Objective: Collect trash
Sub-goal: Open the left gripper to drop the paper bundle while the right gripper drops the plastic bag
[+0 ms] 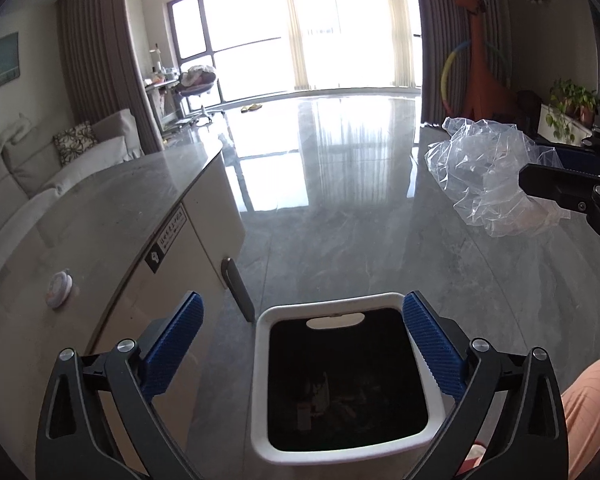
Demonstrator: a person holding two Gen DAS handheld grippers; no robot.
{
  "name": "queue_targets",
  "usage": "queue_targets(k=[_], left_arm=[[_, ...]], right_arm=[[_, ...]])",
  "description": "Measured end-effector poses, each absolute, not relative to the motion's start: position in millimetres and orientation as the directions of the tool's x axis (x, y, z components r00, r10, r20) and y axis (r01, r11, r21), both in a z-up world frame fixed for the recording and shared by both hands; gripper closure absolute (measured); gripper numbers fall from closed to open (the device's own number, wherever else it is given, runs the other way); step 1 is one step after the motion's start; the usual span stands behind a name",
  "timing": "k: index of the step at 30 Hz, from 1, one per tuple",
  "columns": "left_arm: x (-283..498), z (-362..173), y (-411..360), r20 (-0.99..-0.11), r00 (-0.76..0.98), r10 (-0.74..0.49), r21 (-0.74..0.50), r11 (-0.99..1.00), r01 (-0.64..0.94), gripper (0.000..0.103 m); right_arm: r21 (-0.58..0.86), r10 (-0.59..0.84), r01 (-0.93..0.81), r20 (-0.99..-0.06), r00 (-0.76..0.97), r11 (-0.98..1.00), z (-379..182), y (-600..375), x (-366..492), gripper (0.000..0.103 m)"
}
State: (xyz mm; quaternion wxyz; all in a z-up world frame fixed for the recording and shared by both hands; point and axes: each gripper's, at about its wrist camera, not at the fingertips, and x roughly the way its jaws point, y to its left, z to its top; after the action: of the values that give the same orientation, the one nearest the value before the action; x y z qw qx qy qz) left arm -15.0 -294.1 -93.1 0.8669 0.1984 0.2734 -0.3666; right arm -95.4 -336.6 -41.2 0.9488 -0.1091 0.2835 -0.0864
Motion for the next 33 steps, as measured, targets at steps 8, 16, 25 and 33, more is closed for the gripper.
queue_targets(k=[8, 16, 25, 33], left_arm=[[-9, -84, -278, -0.598, 0.604, -0.528, 0.145, 0.669, 0.729, 0.004], [0, -72, -248, -0.569, 0.65, -0.504, 0.176, 0.697, 0.695, 0.004], [19, -67, -220, -0.56, 0.701, -0.441, 0.206, 0.746, 0.634, 0.004], [24, -66, -211, -0.562, 0.704, -0.435, 0.193, 0.759, 0.622, 0.004]], right_arm=[[-0.257, -0.206, 0.077, -0.523, 0.827, 0.963, -47, -337, -92, 0.082], [-0.247, -0.164, 0.033, -0.533, 0.83, 0.968, -54, -334, -78, 0.082], [-0.235, -0.122, -0.013, -0.553, 0.824, 0.972, -63, -326, -60, 0.082], [-0.243, -0.113, -0.036, -0.572, 0.813, 0.969, -66, -322, -56, 0.082]])
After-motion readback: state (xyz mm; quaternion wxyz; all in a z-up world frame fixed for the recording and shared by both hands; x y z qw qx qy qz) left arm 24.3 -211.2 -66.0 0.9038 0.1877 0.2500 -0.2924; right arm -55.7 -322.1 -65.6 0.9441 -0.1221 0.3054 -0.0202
